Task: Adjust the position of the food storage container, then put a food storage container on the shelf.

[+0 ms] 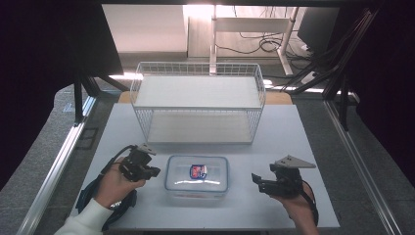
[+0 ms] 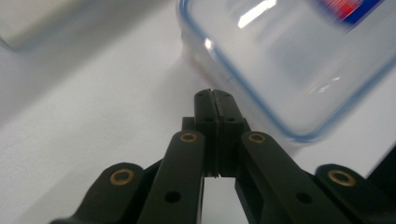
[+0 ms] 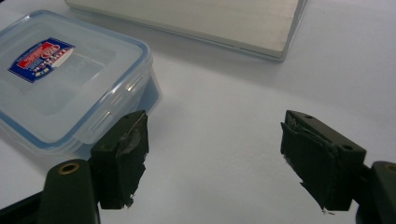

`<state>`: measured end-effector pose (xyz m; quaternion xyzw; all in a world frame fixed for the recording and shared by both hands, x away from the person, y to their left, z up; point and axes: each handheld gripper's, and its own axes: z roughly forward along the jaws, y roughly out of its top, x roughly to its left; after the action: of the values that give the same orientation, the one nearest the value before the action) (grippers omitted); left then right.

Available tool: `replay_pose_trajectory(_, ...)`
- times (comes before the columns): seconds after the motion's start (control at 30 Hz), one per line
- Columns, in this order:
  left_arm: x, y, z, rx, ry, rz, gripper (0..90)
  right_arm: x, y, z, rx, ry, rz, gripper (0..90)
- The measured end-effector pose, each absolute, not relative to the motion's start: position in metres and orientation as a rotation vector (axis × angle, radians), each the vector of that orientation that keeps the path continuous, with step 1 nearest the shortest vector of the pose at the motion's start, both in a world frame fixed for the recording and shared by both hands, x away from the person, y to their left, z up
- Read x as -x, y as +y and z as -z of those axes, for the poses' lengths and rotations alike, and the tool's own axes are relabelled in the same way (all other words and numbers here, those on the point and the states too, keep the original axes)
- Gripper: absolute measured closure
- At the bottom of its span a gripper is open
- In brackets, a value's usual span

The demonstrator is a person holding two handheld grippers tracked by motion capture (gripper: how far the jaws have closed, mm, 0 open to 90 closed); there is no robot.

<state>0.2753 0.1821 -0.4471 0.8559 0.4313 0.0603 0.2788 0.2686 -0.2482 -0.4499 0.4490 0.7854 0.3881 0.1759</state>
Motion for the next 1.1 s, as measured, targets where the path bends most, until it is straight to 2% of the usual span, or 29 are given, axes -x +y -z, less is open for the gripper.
replay_pose_trajectory(0.1, -0.261, 0.187, 0.434, -2.165, 1.155, -0.205, 78.8, -0.27, -0.246, 0.447, -1.266, 2.225, -1.122, 23.2)
replay_pose_trajectory(0.27, -0.244, 0.19, 0.423, -1.977, 1.225, -0.216, 40.7, -0.27, -0.239, 0.443, -1.238, 2.247, -1.155, 22.5)
replay_pose_trajectory(0.33, -0.24, 0.19, 0.422, -1.91, 1.26, -0.211, 30.2, -0.27, -0.236, 0.441, -1.231, 2.255, -1.176, 21.7)
replay_pose_trajectory(0.4, -0.237, 0.188, 0.424, -1.86, 1.275, -0.195, 24.2, -0.27, -0.234, 0.439, -1.23, 2.265, -1.212, 20.9)
replay_pose_trajectory(0.53, -0.236, 0.182, 0.425, -1.85, 1.269, -0.172, 18.9, -0.269, -0.233, 0.436, -1.228, 2.281, -1.284, 19.4)
replay_pose_trajectory(0.93, -0.238, 0.188, 0.43, -1.838, 1.221, -0.166, 18.4, -0.268, -0.237, 0.433, -1.28, 2.303, -1.377, 12.2)
replay_pose_trajectory(1.1, -0.238, 0.188, 0.43, -1.833, 1.217, -0.157, 15.4, -0.267, -0.233, 0.432, -1.307, 2.311, -1.396, 10.3)
